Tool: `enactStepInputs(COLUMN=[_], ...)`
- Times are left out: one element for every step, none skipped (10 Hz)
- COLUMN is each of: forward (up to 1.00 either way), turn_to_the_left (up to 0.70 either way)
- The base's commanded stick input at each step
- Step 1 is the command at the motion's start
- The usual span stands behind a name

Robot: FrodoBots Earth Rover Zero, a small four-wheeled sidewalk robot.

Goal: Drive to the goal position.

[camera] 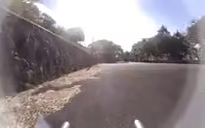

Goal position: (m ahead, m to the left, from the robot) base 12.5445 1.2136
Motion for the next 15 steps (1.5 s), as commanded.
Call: enactStepInputs(forward=[0.70, 0.70, 0.70, 0.70, 0.70, 0.70, 0.70, 0.70, 0.70, 0.70, 0.70, 0.70, 0.70, 0.70, 0.70], turn_to_the_left=[-0.26, -0.25, -0.23, 0.00, 0.00, 0.00, 0.00, 0.00, 0.00, 0.00, 0.00, -0.02, -0.09, -0.16, -0.18])
